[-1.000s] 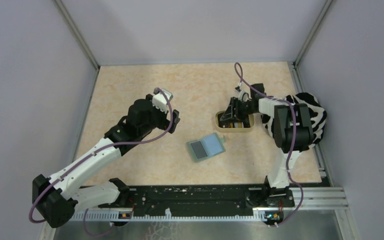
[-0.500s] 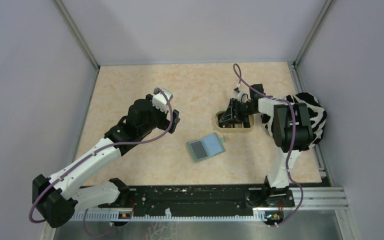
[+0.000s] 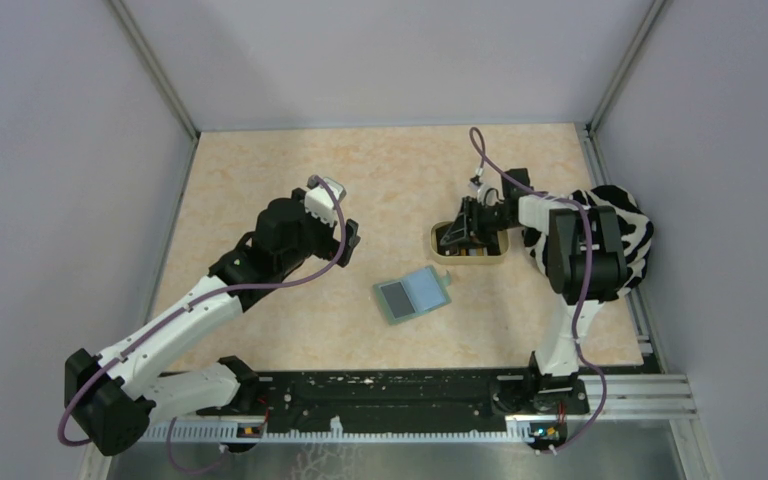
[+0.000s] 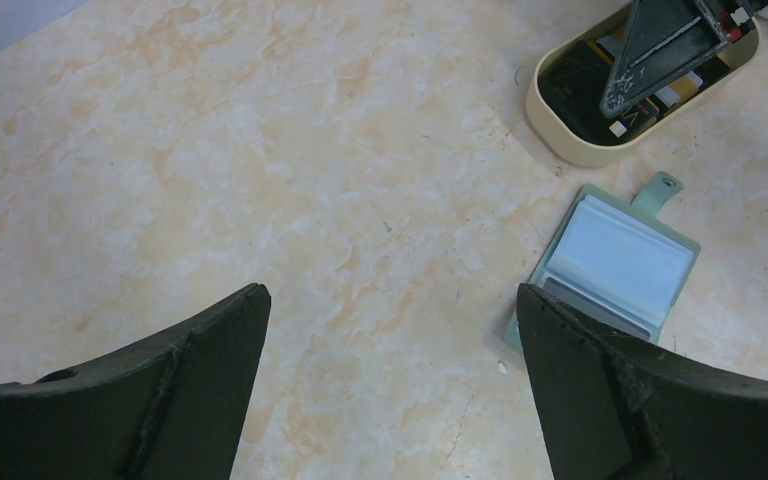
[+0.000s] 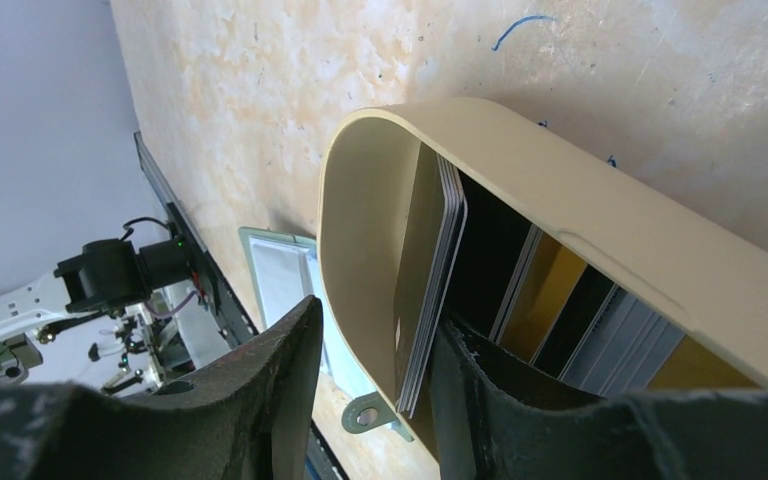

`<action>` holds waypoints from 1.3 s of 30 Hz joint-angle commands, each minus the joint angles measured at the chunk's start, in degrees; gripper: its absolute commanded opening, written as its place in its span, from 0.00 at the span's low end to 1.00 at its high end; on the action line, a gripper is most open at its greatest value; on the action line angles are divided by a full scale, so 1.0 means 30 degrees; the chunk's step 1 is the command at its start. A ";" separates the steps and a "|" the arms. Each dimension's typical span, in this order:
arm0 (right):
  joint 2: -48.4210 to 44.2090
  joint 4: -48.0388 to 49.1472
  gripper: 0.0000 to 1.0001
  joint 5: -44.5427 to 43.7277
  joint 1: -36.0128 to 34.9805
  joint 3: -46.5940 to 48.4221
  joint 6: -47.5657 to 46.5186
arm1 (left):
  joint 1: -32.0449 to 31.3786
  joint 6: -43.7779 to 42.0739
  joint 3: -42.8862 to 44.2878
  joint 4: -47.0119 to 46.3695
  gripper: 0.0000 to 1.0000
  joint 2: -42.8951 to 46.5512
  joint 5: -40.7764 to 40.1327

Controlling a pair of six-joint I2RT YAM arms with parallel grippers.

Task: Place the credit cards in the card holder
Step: Pick up the credit card from the storage box.

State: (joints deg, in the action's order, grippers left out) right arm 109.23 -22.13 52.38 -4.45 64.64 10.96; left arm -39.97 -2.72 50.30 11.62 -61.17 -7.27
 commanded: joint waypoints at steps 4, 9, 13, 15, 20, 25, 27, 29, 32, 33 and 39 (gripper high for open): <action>-0.0777 0.0220 0.42 0.0813 0.0666 0.0872 -0.0198 | 0.0050 -0.0236 0.0078 -0.0071 0.99 0.0008 0.0195; -0.0898 0.0238 0.41 0.0976 0.1093 0.0837 -0.0116 | 0.0050 -0.0250 0.0076 -0.0064 0.99 0.0007 0.0197; -0.1024 0.0304 0.41 0.1119 0.1396 0.0807 -0.0029 | 0.0050 -0.0236 0.0085 -0.0064 0.99 0.0061 0.0216; -0.1098 0.0338 0.41 0.1179 0.1395 0.0783 0.0005 | 0.0050 -0.0211 0.0078 -0.0067 0.99 0.0057 0.0225; -0.1239 0.0348 0.41 0.1215 0.2169 0.0728 0.0091 | 0.0046 -0.0212 0.0092 -0.0065 0.99 0.0066 0.0225; -0.1234 0.0356 0.40 0.1076 0.2440 0.0664 0.0076 | 0.0050 -0.0206 0.0078 -0.0045 0.99 0.0061 0.0255; -0.1226 0.0353 0.38 0.0998 0.2527 0.0640 0.0068 | 0.0050 -0.0206 0.0078 -0.0063 0.99 0.0097 0.0255; -0.1218 0.0338 0.33 0.0947 0.2608 0.0645 0.0067 | 0.0050 -0.0210 0.0078 -0.0053 0.99 0.0113 0.0280; -0.1179 0.0342 0.26 0.0790 0.2682 0.0579 0.0074 | 0.0050 -0.0206 0.0078 -0.0050 0.99 0.0106 0.0299; -0.1164 0.0323 0.25 0.0625 0.2706 0.0573 0.0079 | 0.0050 -0.0214 0.0078 -0.0047 0.99 0.0096 0.0311; -0.1310 0.0076 0.06 -0.0410 0.2826 0.0648 -0.0143 | 0.0050 -0.0168 0.0078 -0.0038 0.99 0.0097 0.0313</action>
State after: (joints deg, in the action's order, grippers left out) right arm 108.71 -22.33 52.86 3.09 64.64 11.09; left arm -39.97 -2.70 50.30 11.62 -61.17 -7.22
